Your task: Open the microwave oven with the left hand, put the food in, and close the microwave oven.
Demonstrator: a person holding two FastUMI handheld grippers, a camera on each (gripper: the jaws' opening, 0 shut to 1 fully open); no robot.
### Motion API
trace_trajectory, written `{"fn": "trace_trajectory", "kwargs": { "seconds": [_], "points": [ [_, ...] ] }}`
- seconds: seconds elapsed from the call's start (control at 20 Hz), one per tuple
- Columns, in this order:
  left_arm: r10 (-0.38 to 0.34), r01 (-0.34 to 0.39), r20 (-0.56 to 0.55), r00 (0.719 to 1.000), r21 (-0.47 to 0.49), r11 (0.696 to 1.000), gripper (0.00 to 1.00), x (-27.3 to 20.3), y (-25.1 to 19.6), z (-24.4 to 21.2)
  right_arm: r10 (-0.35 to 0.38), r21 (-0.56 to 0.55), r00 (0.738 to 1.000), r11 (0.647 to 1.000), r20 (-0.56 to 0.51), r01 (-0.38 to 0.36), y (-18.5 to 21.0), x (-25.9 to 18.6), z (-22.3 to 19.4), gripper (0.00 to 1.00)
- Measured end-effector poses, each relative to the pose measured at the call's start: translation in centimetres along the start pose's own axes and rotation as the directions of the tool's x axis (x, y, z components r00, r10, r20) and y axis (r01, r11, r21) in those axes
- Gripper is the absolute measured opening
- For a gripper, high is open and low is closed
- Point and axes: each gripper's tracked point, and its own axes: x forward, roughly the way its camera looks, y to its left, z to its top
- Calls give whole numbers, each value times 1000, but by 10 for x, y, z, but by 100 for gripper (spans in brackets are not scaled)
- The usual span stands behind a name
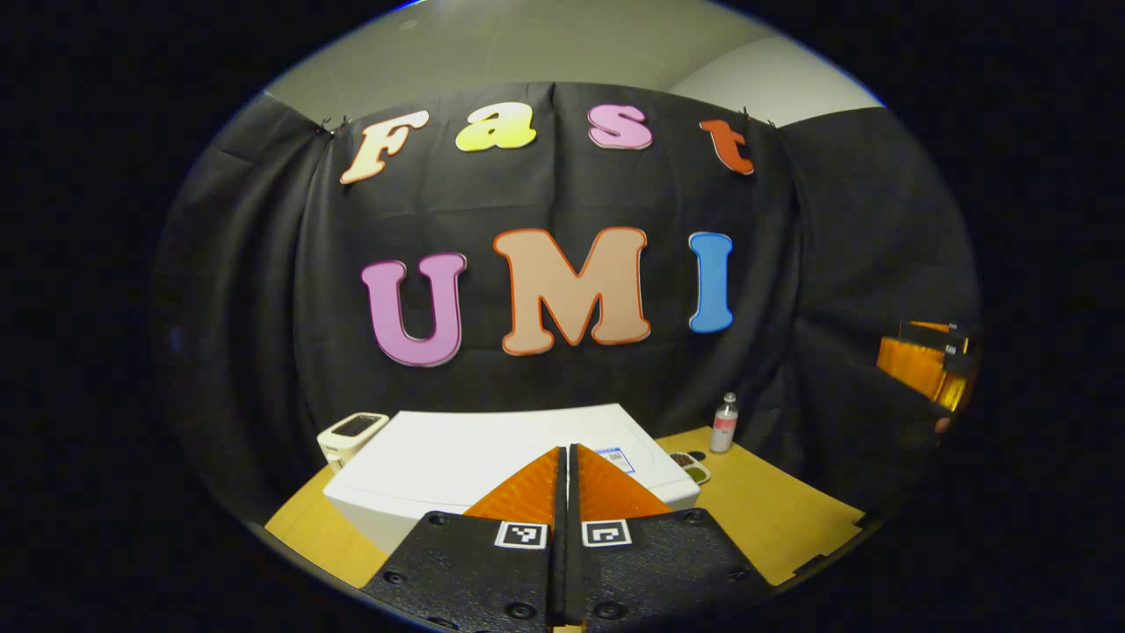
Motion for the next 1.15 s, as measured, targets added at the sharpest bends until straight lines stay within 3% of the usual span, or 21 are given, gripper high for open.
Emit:
{"fn": "trace_trajectory", "kwargs": {
  "seconds": [0.2,0.4,0.45,0.5,0.65,1.15],
  "points": [
    [13,-16,53,999,40,999,0,-24,6,40,13,30,1000,999,6,-13,6,6,9,84],
    [-23,19,107,994,35,999,1,-40,-13,62,21,41,999,999,29,-22,12,8,18,84],
    [-38,33,114,993,42,999,7,-45,-18,64,23,40,999,999,32,-25,14,7,20,84],
    [-42,36,111,993,52,998,19,-48,-21,64,26,37,999,999,34,-27,16,6,22,84],
    [-28,23,83,996,67,997,98,-54,-20,57,37,31,999,999,39,-38,21,1,23,84],
    [59,-62,82,995,40,997,97,-73,5,55,60,40,997,997,47,-62,36,-17,27,84]
  ]
}}
